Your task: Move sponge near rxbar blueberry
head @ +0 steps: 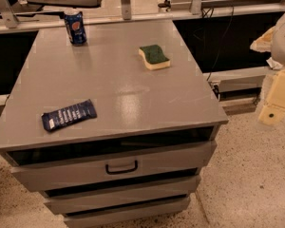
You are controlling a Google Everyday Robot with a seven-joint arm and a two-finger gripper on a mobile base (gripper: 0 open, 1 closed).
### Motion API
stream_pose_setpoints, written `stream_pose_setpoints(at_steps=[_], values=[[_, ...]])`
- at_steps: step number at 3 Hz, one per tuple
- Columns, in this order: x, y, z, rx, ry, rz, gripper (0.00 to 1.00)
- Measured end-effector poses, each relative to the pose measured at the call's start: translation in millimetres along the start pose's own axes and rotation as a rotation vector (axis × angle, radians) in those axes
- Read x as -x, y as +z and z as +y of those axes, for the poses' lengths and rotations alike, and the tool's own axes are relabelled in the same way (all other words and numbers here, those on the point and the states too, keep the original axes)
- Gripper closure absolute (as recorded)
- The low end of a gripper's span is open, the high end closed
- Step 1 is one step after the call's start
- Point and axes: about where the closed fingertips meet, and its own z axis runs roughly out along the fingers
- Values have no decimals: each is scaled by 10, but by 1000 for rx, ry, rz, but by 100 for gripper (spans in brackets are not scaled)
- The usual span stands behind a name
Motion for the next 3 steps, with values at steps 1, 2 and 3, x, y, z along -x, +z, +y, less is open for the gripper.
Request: stream_pose_setpoints(at_steps=[1,2,3], values=[[0,0,0,0,0,0,0],[39,48,-87,-30,8,-40,0],[246,272,-414,-77,47,-149,0]])
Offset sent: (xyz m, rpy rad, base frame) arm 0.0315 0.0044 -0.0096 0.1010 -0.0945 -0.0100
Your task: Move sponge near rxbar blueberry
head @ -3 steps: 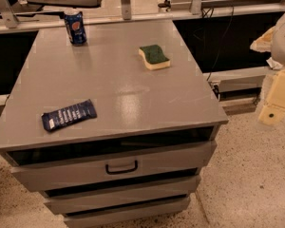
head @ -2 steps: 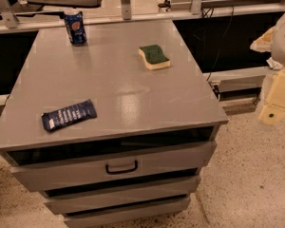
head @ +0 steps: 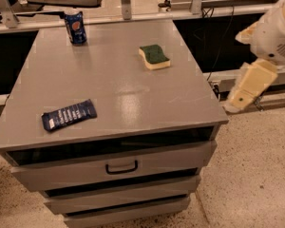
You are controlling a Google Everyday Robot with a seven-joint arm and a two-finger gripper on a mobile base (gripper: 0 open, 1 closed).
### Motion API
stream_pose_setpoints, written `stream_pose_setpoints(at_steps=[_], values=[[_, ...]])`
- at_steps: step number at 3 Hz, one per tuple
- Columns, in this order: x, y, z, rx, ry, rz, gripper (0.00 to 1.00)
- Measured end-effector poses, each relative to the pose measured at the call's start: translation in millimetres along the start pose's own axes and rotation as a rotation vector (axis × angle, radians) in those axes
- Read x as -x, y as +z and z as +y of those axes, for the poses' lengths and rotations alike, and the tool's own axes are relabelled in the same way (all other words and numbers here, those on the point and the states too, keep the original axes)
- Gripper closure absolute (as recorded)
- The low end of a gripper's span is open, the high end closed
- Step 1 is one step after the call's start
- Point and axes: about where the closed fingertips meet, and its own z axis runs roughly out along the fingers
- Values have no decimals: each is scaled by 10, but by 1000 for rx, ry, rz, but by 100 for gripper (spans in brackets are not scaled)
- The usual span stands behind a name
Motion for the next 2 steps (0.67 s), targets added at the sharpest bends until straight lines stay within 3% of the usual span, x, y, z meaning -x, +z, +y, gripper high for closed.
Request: stream_pose_setpoints(at_steps=[1,2], values=[[308,389,-515,-62,55,-154,0],[731,838,-934,-77,105,-307,0]])
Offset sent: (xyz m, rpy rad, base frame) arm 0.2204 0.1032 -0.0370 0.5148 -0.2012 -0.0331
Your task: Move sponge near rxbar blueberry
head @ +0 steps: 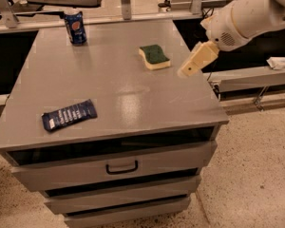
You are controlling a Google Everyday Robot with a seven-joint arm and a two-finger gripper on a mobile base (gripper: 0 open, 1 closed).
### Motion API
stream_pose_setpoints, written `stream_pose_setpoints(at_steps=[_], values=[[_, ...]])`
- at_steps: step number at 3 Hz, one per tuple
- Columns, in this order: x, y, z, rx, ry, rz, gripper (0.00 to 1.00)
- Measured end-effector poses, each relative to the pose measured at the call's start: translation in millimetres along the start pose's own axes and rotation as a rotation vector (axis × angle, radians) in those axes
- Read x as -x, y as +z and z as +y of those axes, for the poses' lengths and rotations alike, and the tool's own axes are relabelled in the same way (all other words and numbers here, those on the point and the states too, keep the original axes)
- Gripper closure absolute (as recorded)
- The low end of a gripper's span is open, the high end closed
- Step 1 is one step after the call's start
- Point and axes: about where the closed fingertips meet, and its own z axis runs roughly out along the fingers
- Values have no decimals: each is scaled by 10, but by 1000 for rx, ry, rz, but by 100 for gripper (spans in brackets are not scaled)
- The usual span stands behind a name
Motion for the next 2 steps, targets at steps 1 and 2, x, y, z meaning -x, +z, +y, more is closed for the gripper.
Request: stream_pose_setpoints(at_steps=[1,2], values=[[254,618,-174,21,61,-130,0],[392,1118,-266,55,136,-225,0]])
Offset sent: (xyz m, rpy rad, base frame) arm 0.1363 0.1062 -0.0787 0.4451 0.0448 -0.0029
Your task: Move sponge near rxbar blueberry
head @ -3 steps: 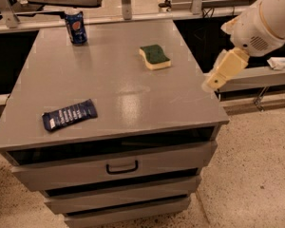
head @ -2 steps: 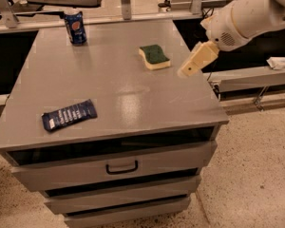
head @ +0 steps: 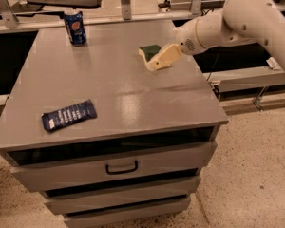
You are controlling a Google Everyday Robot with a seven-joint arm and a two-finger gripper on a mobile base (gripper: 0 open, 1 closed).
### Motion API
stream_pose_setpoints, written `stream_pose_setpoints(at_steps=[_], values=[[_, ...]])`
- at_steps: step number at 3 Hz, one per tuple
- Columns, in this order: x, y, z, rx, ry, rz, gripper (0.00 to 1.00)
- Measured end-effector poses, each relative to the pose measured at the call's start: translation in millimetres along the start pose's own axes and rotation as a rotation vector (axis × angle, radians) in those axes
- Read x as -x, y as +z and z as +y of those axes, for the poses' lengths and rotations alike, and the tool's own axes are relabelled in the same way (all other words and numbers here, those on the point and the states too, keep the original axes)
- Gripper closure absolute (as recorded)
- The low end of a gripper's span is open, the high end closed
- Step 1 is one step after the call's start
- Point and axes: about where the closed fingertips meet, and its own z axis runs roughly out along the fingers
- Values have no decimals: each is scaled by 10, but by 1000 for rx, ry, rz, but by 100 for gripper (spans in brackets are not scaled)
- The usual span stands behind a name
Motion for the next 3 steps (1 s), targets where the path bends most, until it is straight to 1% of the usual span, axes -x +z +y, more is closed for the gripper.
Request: stream_pose_setpoints(at_steps=[1,2,3], values=[[-35,392,-72,20,58,-50,0],[-113,604,-158,14,88,-70,0],[-192,664,-237,-8,100,-80,18]])
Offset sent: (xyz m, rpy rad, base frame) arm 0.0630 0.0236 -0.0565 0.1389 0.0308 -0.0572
